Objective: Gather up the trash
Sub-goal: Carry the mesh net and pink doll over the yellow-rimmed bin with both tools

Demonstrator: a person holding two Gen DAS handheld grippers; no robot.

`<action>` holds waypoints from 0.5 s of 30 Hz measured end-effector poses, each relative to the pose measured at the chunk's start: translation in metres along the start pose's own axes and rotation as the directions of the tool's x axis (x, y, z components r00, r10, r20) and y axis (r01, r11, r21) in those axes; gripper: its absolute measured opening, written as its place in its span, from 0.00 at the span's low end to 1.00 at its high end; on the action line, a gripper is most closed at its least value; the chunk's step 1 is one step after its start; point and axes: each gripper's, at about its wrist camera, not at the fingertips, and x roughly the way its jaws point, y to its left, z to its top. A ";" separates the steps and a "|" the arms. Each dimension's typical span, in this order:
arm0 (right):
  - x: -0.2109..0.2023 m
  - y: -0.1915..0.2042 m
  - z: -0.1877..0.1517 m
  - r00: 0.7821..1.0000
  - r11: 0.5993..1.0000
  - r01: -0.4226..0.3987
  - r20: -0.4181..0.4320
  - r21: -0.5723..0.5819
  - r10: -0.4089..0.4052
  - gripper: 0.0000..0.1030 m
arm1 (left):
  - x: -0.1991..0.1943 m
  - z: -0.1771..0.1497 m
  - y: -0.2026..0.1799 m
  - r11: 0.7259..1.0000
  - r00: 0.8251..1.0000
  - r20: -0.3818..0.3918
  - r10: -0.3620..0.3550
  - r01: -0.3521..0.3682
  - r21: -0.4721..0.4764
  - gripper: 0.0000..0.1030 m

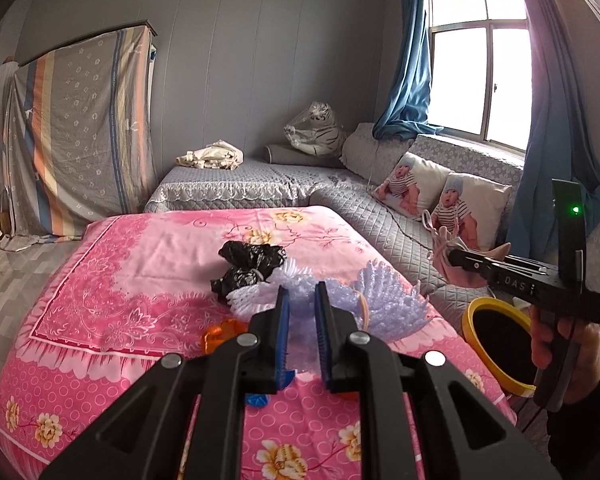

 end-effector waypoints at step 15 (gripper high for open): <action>-0.070 -0.045 0.003 0.986 0.994 0.089 0.134 0.059 -0.097 0.15 | 0.005 0.026 -0.046 0.995 0.994 0.055 -0.091 0.090 0.031 0.12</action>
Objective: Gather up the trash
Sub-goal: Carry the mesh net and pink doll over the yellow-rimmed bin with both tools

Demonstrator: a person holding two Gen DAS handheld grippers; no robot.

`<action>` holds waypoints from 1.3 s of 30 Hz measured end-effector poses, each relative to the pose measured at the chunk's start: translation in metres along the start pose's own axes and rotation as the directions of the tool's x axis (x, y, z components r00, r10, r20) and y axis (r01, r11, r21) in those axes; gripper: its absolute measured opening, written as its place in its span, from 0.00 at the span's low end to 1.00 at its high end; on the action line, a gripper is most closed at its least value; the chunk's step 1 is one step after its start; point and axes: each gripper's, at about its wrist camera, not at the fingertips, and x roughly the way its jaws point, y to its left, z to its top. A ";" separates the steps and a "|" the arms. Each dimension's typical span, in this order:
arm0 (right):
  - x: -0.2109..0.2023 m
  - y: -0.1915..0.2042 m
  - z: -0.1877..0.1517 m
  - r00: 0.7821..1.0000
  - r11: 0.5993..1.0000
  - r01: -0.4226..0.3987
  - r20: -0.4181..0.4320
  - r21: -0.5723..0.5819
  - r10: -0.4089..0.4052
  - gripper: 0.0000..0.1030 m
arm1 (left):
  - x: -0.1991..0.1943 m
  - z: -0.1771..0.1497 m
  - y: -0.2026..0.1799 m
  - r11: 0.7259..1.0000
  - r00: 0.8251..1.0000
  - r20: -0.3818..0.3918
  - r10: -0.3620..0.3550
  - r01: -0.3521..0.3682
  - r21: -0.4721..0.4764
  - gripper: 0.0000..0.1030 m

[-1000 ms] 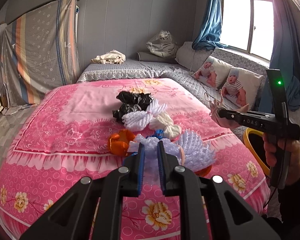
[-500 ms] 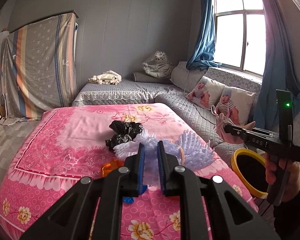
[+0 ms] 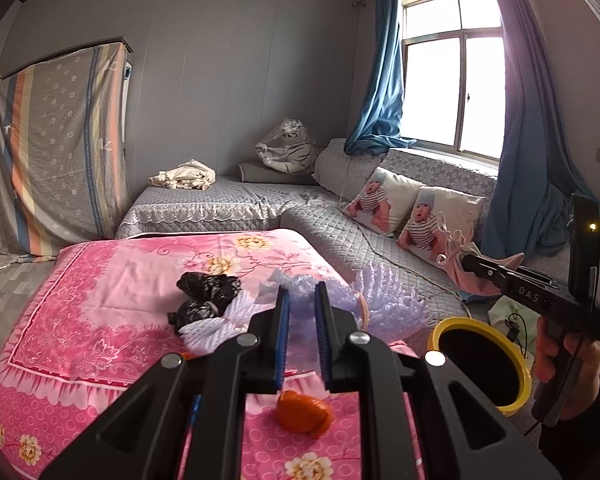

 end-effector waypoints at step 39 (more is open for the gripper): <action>-0.058 -0.149 -0.044 0.958 0.943 0.284 -0.014 0.173 -0.286 0.15 | 0.123 -0.010 -0.179 0.936 0.937 -0.195 -0.291 0.321 0.144 0.12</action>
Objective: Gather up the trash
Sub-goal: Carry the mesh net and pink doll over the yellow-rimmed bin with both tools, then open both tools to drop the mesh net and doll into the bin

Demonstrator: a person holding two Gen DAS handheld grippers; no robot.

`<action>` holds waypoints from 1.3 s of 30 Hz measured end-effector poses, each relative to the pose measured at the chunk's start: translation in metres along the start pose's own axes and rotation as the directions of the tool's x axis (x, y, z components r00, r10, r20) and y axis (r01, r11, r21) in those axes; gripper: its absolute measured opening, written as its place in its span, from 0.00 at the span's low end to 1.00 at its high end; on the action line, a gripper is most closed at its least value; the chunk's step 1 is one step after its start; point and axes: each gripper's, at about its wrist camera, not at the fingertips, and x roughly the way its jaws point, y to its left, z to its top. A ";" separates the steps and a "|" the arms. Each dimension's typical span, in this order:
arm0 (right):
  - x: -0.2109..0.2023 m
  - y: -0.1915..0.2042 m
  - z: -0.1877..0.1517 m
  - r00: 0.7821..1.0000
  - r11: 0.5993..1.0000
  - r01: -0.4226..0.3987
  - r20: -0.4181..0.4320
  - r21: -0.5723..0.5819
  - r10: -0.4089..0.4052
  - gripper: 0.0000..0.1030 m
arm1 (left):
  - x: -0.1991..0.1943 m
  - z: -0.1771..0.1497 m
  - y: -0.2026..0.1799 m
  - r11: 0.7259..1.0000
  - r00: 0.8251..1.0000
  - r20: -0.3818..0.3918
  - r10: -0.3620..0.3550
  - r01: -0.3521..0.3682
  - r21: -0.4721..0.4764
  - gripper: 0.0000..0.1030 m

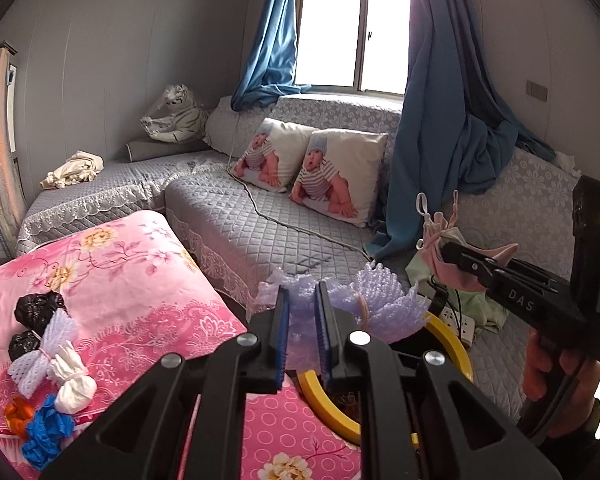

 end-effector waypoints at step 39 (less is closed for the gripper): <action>0.036 -0.068 -0.043 0.987 0.979 0.079 -0.152 0.189 -0.050 0.38 | 0.099 -0.030 -0.038 0.996 0.970 -0.231 -0.082 0.073 -0.048 0.20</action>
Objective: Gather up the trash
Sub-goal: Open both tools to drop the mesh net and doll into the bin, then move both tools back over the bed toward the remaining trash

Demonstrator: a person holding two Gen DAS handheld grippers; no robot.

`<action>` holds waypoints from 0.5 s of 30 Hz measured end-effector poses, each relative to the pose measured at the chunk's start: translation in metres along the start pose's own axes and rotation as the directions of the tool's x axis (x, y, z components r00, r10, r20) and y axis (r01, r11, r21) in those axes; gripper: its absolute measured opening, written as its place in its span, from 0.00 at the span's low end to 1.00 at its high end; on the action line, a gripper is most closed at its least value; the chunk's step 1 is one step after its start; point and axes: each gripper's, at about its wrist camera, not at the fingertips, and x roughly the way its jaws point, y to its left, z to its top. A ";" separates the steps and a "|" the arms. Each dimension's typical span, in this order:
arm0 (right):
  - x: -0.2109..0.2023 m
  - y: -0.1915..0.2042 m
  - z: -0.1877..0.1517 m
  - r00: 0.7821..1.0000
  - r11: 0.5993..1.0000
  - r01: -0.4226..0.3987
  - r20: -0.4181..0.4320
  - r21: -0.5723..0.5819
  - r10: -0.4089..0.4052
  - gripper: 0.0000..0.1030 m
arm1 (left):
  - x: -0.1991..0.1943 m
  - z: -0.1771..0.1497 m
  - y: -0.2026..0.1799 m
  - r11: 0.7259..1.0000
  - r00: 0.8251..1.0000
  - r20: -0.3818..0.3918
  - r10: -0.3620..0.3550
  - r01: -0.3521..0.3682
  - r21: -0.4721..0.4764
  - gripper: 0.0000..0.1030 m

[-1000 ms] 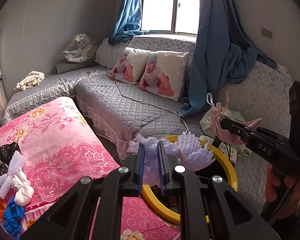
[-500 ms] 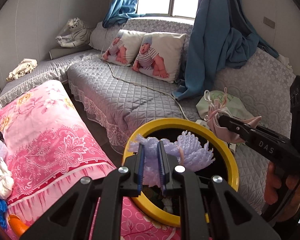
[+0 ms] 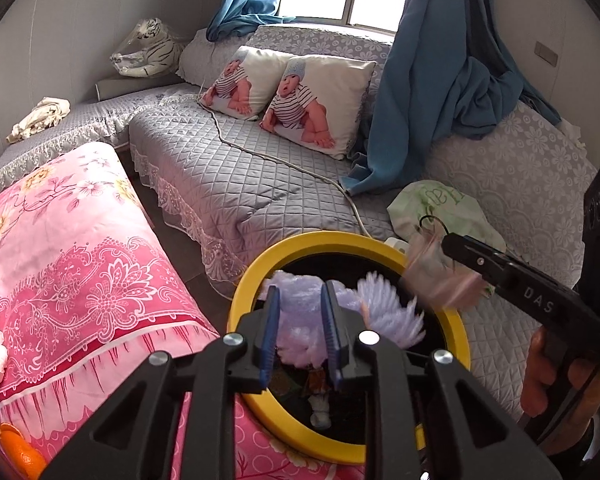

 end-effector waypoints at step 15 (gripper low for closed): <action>-0.022 0.001 0.010 0.997 0.999 -0.018 0.081 0.027 0.016 0.48 | -0.032 0.006 0.027 0.997 0.995 0.087 0.049 -0.044 -0.056 0.63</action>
